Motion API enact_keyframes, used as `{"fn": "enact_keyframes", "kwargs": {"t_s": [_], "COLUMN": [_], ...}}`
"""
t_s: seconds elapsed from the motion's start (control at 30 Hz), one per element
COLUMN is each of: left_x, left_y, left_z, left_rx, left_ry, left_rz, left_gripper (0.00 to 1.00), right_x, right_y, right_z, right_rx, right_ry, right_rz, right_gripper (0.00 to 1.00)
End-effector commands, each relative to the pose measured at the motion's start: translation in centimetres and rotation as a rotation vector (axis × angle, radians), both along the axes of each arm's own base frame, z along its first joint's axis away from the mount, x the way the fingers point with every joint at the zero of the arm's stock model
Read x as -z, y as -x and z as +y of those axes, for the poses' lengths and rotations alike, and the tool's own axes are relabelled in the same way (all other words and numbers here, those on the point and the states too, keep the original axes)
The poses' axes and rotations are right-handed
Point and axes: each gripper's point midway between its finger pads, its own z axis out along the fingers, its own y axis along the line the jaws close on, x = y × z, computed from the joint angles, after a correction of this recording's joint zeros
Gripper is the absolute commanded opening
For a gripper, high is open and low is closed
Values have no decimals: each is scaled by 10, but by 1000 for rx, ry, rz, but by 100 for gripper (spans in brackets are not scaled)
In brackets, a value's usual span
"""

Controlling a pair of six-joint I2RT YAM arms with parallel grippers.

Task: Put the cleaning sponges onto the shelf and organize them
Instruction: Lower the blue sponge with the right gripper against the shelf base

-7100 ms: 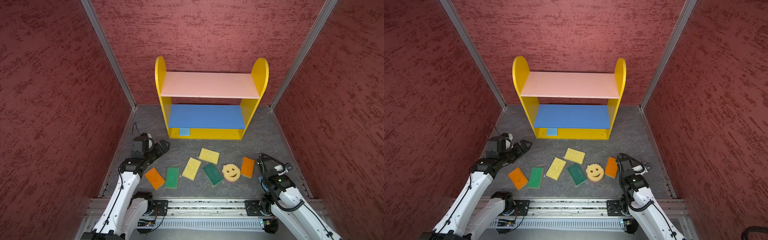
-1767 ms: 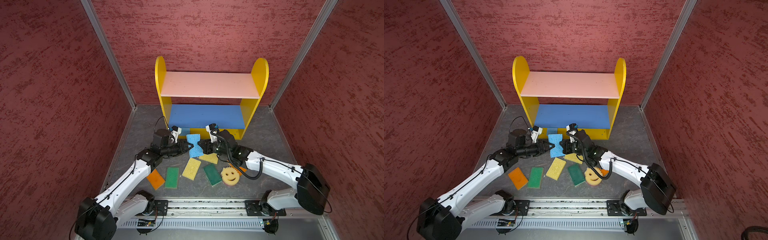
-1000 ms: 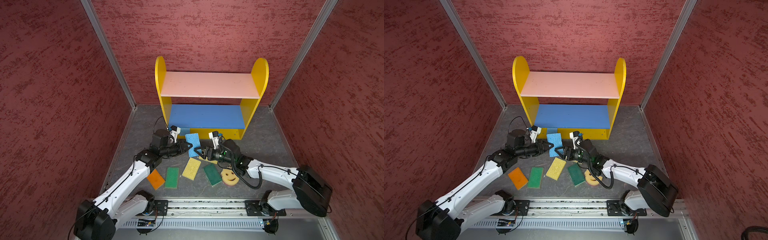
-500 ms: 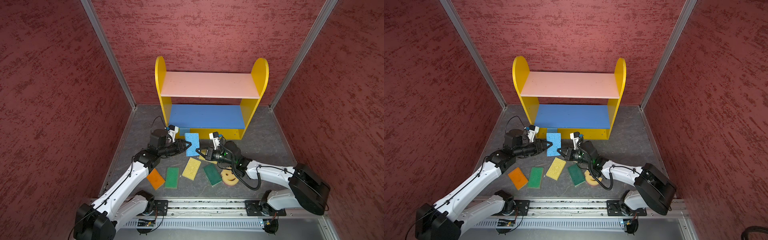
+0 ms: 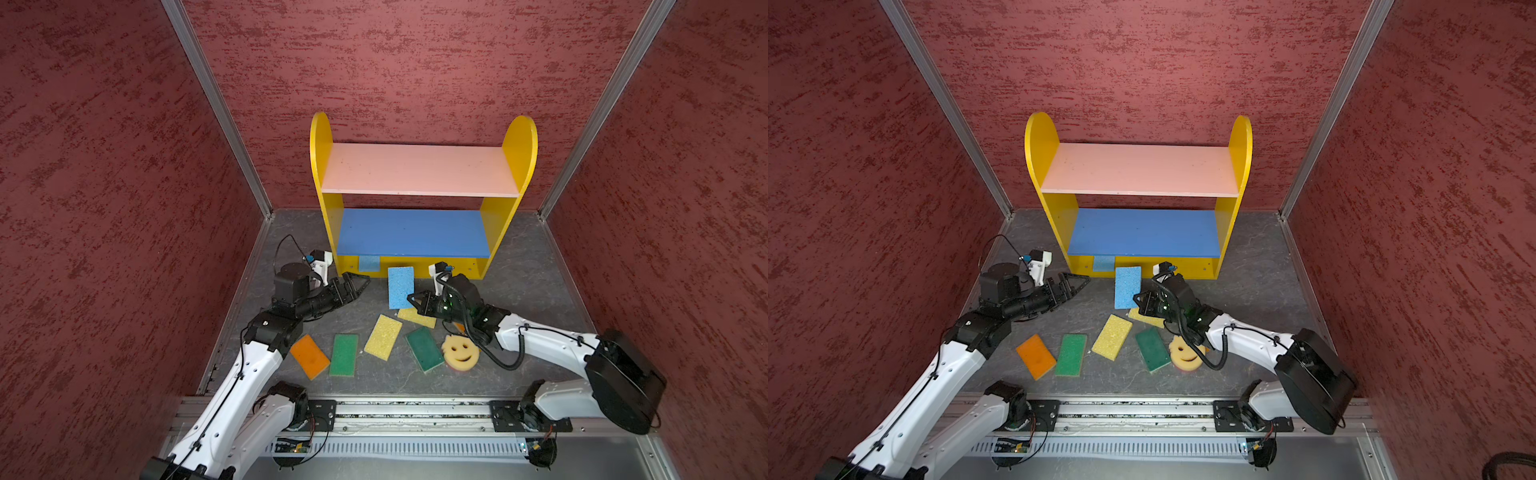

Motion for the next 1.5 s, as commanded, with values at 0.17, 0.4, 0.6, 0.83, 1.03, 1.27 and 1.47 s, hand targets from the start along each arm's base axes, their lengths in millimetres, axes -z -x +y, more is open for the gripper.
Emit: {"fn": "enact_keyframes", "kwargs": {"t_s": [0.17,0.4,0.6,0.83,1.03,1.27,1.47], "left_x": [4,10,10,13,14,14,15], "left_y": [5,5,5,3,4,3,2], "left_z": [20,18,20,19,19,19,19], "left_rx": [-53,-42,-48,-46,-47,-46,-46], "left_ry": [-27,-17,-25,-14,-20,-21,-20], "left_rz": [10,32,26,39,40,40,39], "left_gripper": [97,97,98,98,98,98,98], "right_x": [31,52,67,71,82,81,63], "right_y": [-44,-78,-97,-117,-124,-115,-93], "right_z": [-1,-19,-27,-22,-27,-36,-34], "right_rx": [78,230,301,328,363,378,334], "right_ry": [178,289,365,410,421,409,350], "right_rz": [-9,-57,-66,-90,-60,-42,-43], "right_gripper": [0,0,0,0,29,50,52]}}
